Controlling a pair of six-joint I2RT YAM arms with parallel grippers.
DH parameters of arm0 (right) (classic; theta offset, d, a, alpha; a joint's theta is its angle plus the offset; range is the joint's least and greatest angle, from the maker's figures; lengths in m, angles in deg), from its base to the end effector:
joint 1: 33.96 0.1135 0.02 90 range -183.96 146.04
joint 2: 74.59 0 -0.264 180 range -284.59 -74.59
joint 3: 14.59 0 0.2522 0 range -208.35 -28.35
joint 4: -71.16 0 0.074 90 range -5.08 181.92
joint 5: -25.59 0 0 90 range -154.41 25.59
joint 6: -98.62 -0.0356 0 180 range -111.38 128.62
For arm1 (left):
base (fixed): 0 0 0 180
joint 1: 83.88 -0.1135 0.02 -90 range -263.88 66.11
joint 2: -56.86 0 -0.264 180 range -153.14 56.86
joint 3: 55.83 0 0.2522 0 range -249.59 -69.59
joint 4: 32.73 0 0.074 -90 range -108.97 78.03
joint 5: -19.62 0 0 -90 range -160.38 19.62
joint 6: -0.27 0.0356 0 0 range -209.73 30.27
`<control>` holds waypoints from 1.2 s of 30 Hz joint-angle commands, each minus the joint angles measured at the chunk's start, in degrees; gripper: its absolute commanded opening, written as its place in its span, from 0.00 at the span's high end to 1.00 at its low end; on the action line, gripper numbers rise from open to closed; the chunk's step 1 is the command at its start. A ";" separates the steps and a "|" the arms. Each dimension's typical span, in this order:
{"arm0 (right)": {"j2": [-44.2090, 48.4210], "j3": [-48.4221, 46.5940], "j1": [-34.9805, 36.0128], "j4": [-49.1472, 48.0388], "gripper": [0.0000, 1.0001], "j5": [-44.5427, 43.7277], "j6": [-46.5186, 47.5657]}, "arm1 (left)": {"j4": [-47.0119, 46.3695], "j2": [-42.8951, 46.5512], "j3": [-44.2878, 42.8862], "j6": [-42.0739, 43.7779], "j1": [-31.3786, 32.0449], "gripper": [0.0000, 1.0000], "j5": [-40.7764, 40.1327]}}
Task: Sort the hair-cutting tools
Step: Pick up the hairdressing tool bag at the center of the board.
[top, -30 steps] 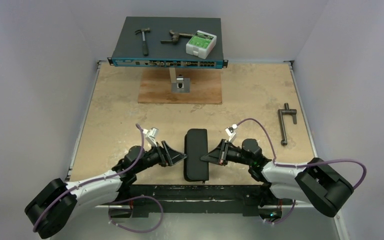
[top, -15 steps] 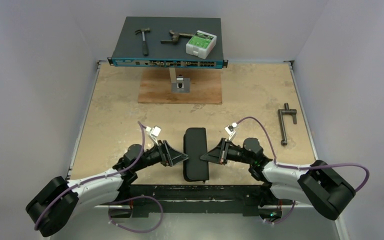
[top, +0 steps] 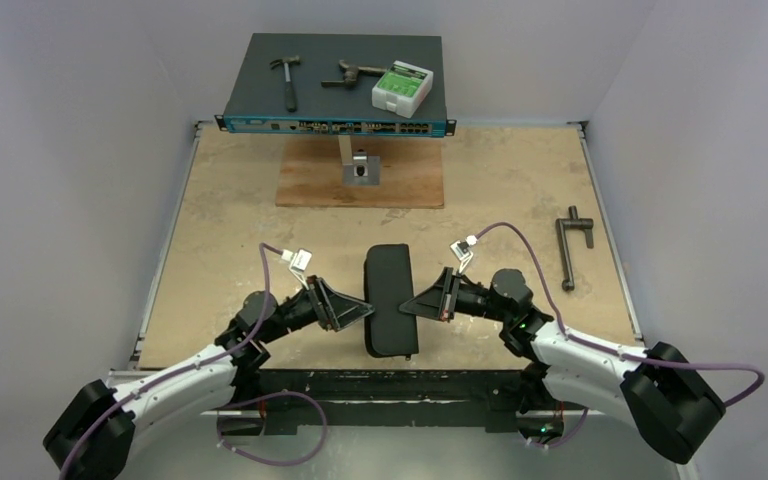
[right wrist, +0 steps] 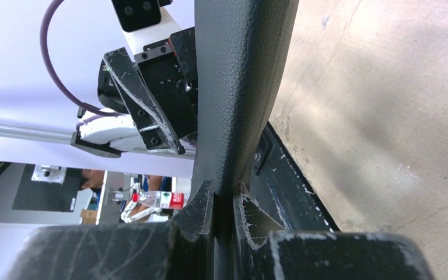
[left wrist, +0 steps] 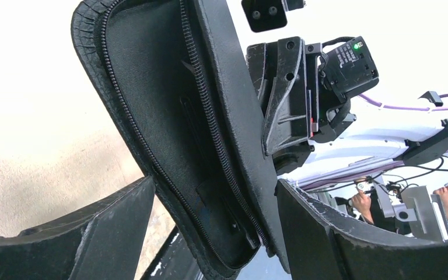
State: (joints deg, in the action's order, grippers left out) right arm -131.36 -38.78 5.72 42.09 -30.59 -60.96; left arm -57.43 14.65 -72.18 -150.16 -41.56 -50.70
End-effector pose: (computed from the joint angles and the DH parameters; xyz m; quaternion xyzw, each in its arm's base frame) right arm 0.1345 0.1373 0.1922 -0.0127 0.7248 0.6572 0.2067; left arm 0.1094 -0.1158 0.1787 0.0074 0.7138 -0.6150 0.3351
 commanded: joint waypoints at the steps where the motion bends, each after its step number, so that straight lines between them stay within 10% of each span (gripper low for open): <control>1: 1.44 -3.50 -0.06 -4.21 1.00 1.16 0.36 | 5.08 2.36 -3.02 1.51 -0.13 0.24 1.08; 22: 3.47 -3.89 -0.07 -7.29 1.00 2.56 -1.69 | -1.36 13.91 -0.03 -9.25 -14.01 0.08 17.79; 36: 2.05 -5.90 -0.06 -12.62 1.00 5.42 -4.44 | -43.13 -13.74 1.40 -24.02 -17.80 0.00 25.67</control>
State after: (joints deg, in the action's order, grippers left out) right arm -129.70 -40.93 5.68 35.55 -26.80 -64.74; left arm -83.85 4.18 -70.47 -169.65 -59.00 -27.68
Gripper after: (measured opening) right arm 0.064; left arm 0.998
